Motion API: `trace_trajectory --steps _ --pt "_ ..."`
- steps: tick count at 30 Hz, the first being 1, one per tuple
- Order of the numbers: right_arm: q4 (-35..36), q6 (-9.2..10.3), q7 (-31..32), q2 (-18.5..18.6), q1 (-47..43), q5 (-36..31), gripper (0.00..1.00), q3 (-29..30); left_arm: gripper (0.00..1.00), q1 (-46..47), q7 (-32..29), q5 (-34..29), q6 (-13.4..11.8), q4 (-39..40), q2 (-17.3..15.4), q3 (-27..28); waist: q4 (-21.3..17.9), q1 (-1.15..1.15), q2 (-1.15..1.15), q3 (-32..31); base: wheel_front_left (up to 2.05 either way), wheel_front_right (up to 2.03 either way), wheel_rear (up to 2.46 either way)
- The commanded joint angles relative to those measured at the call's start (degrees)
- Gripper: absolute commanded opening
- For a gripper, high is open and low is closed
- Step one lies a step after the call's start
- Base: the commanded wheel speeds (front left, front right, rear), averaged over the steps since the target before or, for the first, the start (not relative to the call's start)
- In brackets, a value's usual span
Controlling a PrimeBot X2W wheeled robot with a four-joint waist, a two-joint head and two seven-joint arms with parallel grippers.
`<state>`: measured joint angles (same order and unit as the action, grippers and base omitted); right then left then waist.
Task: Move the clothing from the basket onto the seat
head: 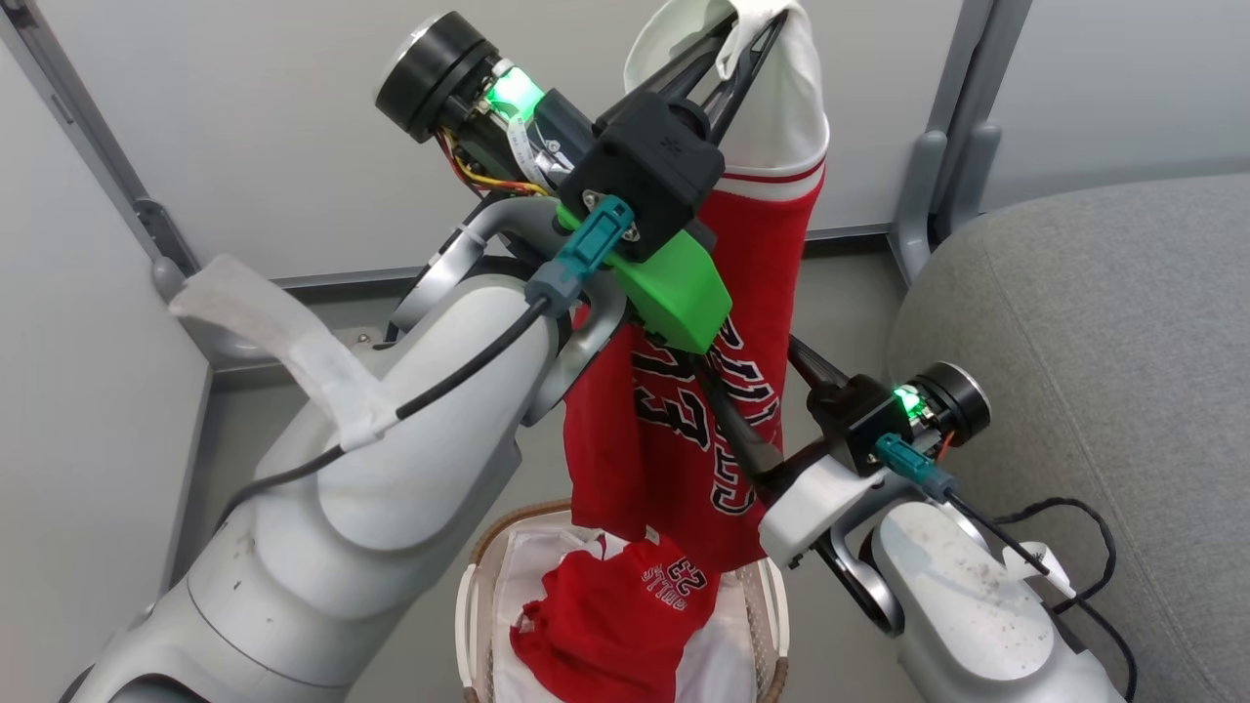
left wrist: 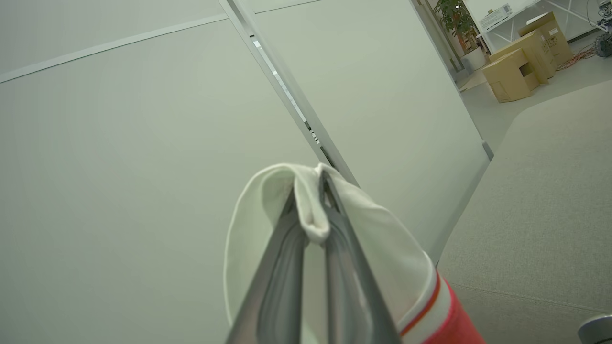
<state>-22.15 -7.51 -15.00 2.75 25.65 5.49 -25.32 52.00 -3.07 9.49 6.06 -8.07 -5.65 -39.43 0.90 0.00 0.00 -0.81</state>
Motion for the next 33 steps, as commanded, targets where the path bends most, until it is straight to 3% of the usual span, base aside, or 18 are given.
trace_trajectory --steps 1,2,9,11,12,13,25,33 --pt "-0.6 0.04 -0.3 0.2 0.8 0.3 0.14 0.3 0.00 0.9 -0.2 0.3 -0.1 0.5 -0.1 0.1 0.3 0.00 0.00 0.1 0.00 0.00 0.00" --pt "-1.1 0.04 -0.3 0.2 1.1 0.3 0.00 0.6 0.00 0.5 -0.2 0.5 -0.4 0.9 -0.4 0.4 0.4 0.00 0.00 0.2 0.00 0.00 0.00" --pt "-2.0 0.04 -0.3 0.2 2.4 0.9 0.00 2.3 0.00 -4.2 -0.4 3.2 -2.1 0.4 -3.9 3.4 0.0 0.00 0.00 0.7 0.00 0.00 0.00" --pt "-1.9 0.04 -0.3 0.3 2.6 1.0 0.00 2.9 0.34 -6.3 0.4 4.0 -2.8 0.1 -4.9 4.5 -0.2 0.00 0.00 0.9 0.00 0.00 0.00" --pt "-1.8 0.04 -0.3 0.3 2.9 0.7 0.00 3.5 0.83 -7.7 0.9 4.8 -3.2 -0.2 -5.3 5.1 -0.3 0.00 0.00 1.0 0.00 0.00 0.00" --pt "-1.7 0.04 -0.3 0.3 3.1 0.5 0.00 4.0 1.00 -8.7 1.5 5.4 -3.3 -0.4 -5.6 5.5 -0.5 0.00 0.00 1.0 0.00 0.00 0.00" --pt "-0.5 0.04 -0.3 0.2 4.2 -1.4 0.00 9.9 1.00 -25.7 12.1 12.1 -5.7 -5.1 -5.9 8.4 -1.9 0.00 0.00 1.6 0.00 0.00 0.00" --pt "-0.5 0.04 -0.3 0.2 2.8 -3.6 0.00 12.9 1.00 -33.3 15.2 15.0 -4.0 -7.8 -4.9 6.8 -2.7 0.00 0.00 1.9 0.00 0.00 0.00"
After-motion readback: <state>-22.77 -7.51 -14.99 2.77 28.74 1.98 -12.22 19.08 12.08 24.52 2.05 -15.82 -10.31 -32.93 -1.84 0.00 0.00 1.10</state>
